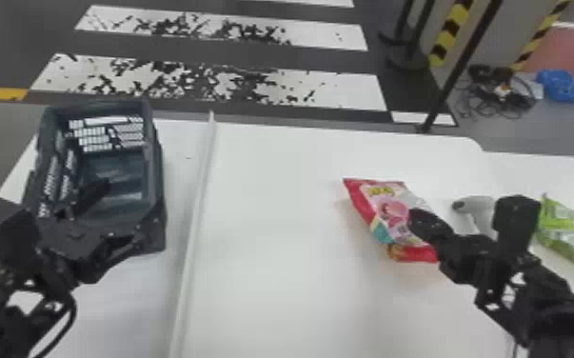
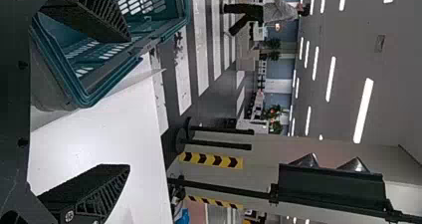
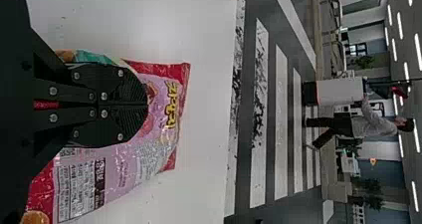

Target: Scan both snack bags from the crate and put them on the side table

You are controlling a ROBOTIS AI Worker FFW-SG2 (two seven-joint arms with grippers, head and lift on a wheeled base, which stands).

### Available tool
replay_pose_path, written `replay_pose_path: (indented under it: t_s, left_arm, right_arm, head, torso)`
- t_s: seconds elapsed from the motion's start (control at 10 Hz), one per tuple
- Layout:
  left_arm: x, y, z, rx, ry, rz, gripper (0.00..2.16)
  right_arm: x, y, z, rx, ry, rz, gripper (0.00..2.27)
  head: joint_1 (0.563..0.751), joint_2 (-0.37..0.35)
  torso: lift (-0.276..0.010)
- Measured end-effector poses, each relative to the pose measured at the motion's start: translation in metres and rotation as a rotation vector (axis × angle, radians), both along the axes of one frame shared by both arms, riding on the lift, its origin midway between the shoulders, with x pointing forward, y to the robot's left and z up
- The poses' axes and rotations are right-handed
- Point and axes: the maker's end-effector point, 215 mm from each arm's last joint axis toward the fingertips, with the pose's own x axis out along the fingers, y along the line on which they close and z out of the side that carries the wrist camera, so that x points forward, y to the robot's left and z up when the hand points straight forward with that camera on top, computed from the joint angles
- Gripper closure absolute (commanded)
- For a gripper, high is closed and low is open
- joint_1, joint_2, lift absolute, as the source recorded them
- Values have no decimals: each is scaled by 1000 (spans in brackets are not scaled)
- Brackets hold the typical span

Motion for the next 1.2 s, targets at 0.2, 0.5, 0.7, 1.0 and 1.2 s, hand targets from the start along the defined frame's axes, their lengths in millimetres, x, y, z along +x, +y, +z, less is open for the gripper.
replay_pose_path:
  t_s: [0.2, 0.5, 0.7, 1.0, 1.2]
  left_arm:
    - [0, -1, 0, -1, 0, -1, 97]
    - [0, -1, 1, -1, -1, -1, 97]
    - [-1, 1, 1, 3, -1, 0, 97]
    - [-2, 2, 3, 4, -2, 0, 97]
    - [-2, 3, 4, 7, -3, 1, 97]
  right_arm:
    - [10, 16, -3, 12, 14, 55, 2253]
    - [25, 59, -29, -7, 87, 146, 2253]
    - [32, 74, -49, -25, 129, 176, 2253]
    - [46, 77, -66, -33, 164, 180, 2253]
    - [43, 78, -68, -32, 170, 182, 2253]
  head:
    - [695, -91]
    - [695, -31]
    - [695, -12]
    - [695, -3]
    - [695, 0]
  torso:
    - [-87]
    - [-87]
    - [-87]
    - [-87]
    - [-87]
